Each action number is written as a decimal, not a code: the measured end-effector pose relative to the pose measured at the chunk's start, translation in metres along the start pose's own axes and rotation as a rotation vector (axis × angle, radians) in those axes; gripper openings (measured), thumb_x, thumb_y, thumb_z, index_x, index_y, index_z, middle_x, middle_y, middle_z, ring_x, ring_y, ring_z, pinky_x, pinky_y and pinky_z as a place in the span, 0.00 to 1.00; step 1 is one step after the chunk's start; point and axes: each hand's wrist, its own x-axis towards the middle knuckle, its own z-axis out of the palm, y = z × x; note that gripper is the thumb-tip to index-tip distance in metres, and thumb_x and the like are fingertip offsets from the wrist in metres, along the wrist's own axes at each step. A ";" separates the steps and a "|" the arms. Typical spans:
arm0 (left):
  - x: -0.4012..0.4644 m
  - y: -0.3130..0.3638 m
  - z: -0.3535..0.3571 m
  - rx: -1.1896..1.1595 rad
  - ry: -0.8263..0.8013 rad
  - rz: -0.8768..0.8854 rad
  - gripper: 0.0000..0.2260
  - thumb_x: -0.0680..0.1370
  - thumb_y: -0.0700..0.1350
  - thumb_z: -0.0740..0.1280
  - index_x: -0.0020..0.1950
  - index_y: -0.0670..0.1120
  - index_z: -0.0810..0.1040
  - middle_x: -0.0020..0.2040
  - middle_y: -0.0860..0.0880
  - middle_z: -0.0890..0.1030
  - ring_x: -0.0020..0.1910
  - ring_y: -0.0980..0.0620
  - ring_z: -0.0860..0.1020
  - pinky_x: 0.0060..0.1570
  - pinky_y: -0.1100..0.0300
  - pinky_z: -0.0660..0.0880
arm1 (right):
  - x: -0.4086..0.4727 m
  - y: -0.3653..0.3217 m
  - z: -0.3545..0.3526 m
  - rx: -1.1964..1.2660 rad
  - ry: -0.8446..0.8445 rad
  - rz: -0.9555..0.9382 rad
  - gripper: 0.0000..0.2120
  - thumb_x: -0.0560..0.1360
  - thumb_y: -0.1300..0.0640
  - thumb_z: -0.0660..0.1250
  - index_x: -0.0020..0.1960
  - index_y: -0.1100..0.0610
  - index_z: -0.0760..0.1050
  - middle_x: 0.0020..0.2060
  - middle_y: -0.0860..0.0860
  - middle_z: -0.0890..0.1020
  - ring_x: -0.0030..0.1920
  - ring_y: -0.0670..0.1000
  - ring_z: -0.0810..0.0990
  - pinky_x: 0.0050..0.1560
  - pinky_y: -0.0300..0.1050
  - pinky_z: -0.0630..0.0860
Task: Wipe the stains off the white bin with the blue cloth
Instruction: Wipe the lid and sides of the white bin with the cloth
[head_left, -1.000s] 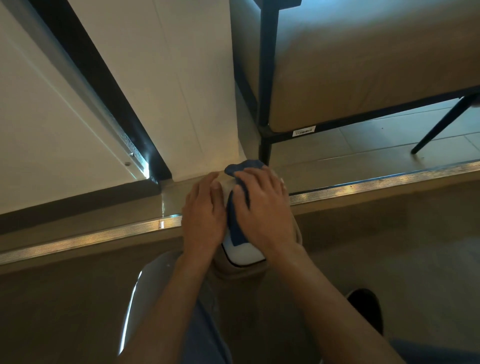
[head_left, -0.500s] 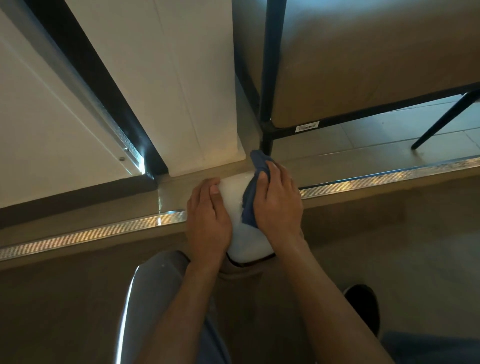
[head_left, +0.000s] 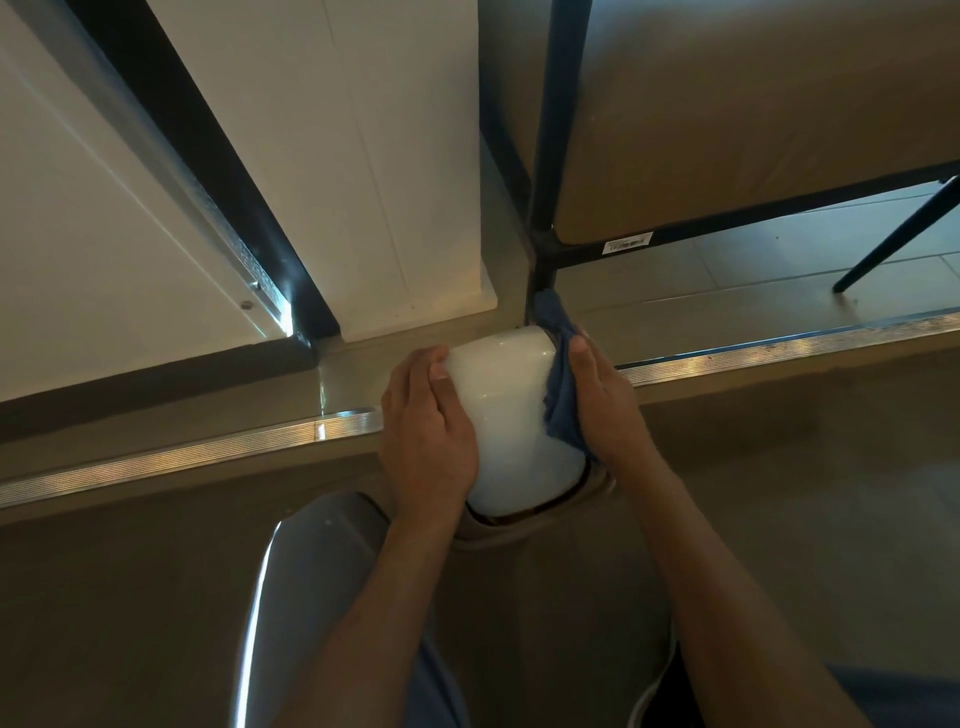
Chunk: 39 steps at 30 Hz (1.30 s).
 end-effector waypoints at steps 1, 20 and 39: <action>0.000 0.000 0.000 -0.002 0.001 -0.002 0.17 0.86 0.51 0.51 0.67 0.49 0.76 0.65 0.53 0.76 0.64 0.52 0.74 0.62 0.59 0.69 | -0.011 0.013 0.004 -0.054 0.053 -0.069 0.25 0.83 0.38 0.50 0.72 0.50 0.70 0.62 0.51 0.80 0.62 0.44 0.79 0.64 0.42 0.74; -0.001 -0.001 0.000 0.001 0.001 0.029 0.17 0.86 0.49 0.54 0.67 0.47 0.77 0.66 0.50 0.76 0.65 0.51 0.74 0.66 0.54 0.71 | 0.033 -0.041 -0.001 -0.144 -0.124 0.123 0.20 0.86 0.46 0.49 0.61 0.56 0.75 0.54 0.56 0.78 0.55 0.54 0.76 0.57 0.48 0.68; -0.001 -0.002 0.001 0.011 0.018 -0.007 0.16 0.86 0.48 0.54 0.68 0.48 0.76 0.66 0.51 0.76 0.65 0.51 0.74 0.63 0.57 0.71 | 0.018 -0.040 0.034 -0.551 0.255 0.080 0.21 0.86 0.50 0.46 0.62 0.60 0.73 0.54 0.58 0.80 0.56 0.59 0.80 0.55 0.54 0.75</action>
